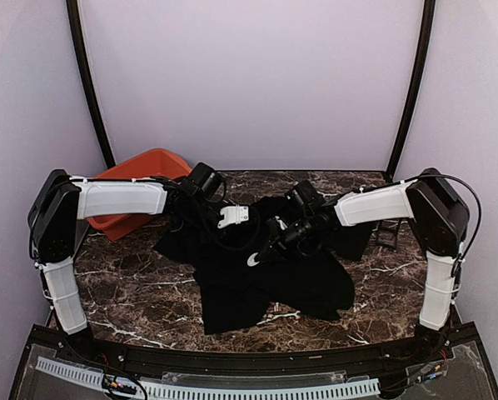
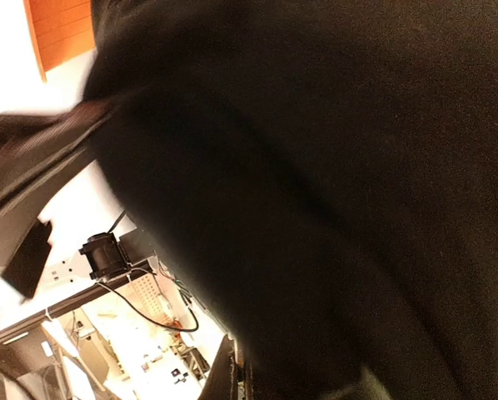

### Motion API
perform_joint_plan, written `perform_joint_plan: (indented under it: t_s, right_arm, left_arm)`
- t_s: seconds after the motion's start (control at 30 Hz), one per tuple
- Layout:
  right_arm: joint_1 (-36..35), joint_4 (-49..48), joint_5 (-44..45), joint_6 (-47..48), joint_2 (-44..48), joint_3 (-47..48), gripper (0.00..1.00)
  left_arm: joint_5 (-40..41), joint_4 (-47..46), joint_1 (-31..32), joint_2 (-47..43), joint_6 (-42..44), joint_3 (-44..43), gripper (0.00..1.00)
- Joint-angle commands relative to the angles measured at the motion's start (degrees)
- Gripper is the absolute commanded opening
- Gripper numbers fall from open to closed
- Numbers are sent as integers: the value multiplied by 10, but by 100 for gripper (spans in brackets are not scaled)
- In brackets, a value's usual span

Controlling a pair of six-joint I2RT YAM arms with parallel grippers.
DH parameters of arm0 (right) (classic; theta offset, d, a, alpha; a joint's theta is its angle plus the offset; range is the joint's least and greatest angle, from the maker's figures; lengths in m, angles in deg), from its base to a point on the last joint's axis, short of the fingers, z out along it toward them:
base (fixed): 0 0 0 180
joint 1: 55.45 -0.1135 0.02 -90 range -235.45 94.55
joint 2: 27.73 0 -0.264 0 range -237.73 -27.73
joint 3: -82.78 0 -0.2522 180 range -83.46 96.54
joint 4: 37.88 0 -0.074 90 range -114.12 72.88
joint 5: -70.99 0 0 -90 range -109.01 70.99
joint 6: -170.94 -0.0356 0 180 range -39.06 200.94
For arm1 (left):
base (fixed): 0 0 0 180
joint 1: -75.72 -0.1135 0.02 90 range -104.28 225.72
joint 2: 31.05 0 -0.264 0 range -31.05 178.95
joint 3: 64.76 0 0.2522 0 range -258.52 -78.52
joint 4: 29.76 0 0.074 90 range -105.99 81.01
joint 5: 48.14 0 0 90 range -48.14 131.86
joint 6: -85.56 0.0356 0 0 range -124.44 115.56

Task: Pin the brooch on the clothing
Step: Pick up the clothing with brooches at the center of the board, then cross the clothing with brooches at the center of the board.

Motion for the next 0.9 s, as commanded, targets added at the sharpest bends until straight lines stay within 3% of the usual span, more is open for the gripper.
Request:
perform_joint_plan:
  t_s: [0.0, 0.3, 0.6, 0.87]
  right_arm:
    - [2, -47, -25, -37, -13, 19, 0]
    - [4, -68, -35, -56, -1, 14, 0]
    - [10, -129, -61, -96, -1, -13, 0]
    - [12, -155, -70, -119, 9, -16, 0]
  left_arm:
    - [33, 8, 30, -48, -43, 28, 1]
    - [83, 35, 60, -68, -110, 42, 1]
    - [90, 19, 74, -126, -114, 70, 1]
    - [99, 27, 87, -126, -101, 80, 1]
